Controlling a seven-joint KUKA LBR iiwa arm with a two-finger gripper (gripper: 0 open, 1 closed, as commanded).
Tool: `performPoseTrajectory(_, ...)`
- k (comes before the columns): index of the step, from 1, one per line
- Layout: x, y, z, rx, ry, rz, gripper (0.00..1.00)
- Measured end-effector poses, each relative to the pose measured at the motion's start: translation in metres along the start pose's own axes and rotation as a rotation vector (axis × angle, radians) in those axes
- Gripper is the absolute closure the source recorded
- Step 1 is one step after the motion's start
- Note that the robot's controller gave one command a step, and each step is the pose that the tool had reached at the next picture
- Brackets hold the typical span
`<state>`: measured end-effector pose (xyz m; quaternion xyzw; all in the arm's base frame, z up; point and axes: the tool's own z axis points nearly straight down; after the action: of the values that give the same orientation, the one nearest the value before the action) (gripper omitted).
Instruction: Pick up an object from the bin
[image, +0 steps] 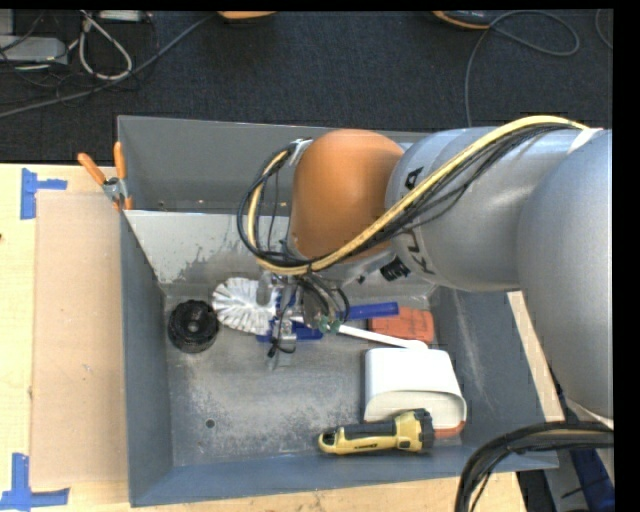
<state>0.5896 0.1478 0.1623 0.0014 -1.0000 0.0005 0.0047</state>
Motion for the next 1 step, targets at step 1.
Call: performPoseTrajectory(1, -0.0018, -0.0009, -0.0049, -0.001, -0.008, 0.004, 0.00)
